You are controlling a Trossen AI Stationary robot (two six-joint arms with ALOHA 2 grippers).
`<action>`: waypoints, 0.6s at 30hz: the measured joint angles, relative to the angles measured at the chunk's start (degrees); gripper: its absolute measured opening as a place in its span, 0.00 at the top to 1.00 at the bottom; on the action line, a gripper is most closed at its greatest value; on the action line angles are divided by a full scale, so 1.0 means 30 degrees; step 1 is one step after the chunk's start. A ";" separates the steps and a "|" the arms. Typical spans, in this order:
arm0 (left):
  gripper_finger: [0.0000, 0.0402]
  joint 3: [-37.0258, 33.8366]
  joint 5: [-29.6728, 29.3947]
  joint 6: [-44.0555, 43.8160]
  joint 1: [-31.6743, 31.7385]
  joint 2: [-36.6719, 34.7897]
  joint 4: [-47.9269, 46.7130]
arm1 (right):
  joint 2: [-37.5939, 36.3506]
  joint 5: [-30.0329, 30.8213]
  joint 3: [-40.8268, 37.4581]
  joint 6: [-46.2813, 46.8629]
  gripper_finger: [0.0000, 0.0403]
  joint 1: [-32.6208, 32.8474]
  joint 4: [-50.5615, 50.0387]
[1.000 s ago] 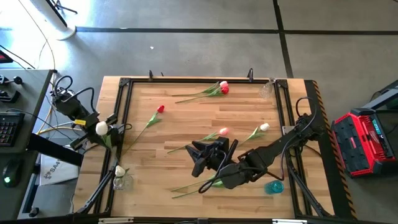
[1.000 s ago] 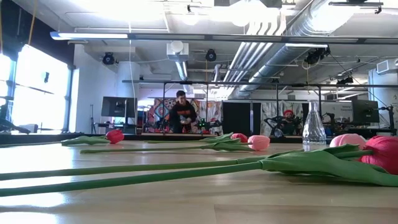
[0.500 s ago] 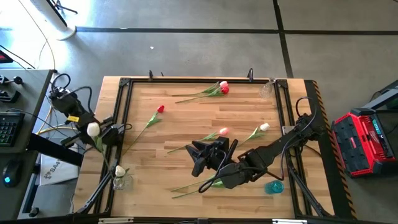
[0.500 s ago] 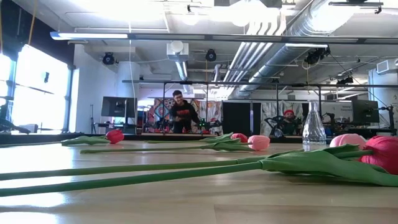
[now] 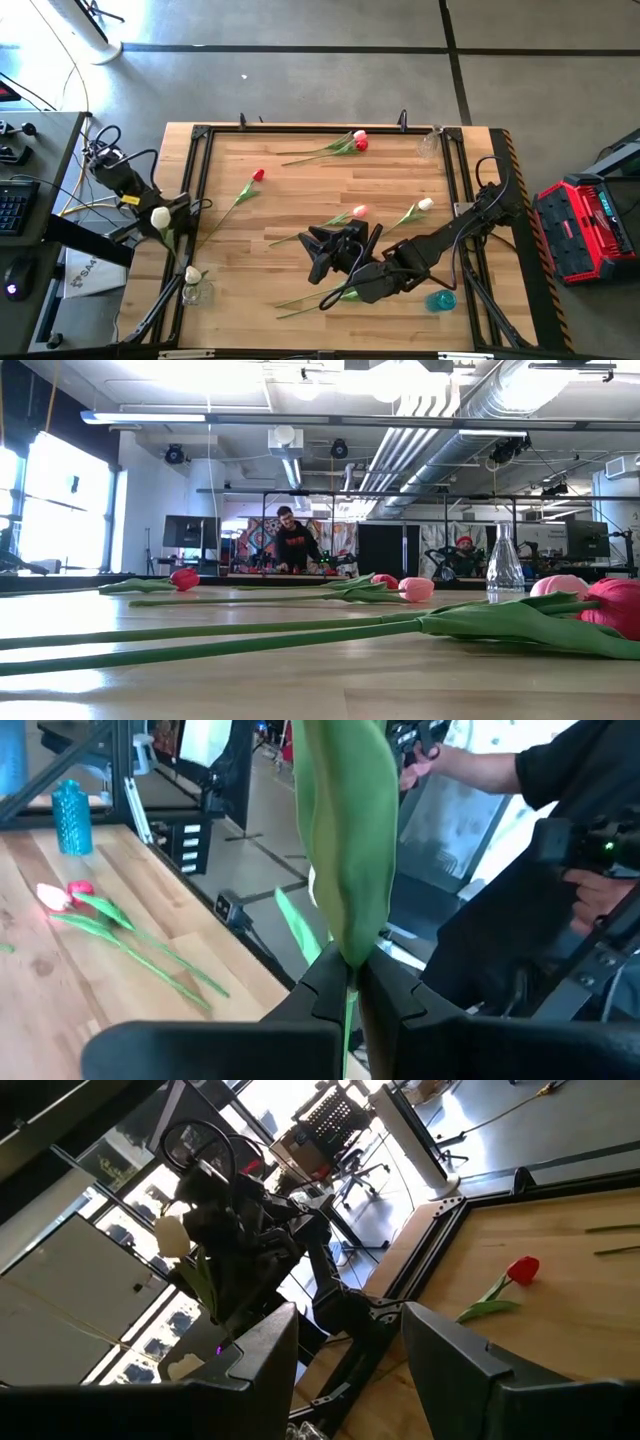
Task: Sort flowers into vase by color
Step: Put the bottom white flower into the bottom transparent vase
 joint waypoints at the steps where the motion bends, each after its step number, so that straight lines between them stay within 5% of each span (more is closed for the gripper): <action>1: 1.00 -0.0100 0.0000 0.0003 0.0004 0.0002 0.0010 | 0.0000 -0.0003 0.0000 0.0000 0.58 0.0000 -0.0005; 18: 1.00 -0.0165 -0.0289 0.2667 -0.0004 0.0003 -0.1461 | 0.0000 0.0000 0.0000 -0.0058 0.58 0.0000 -0.0007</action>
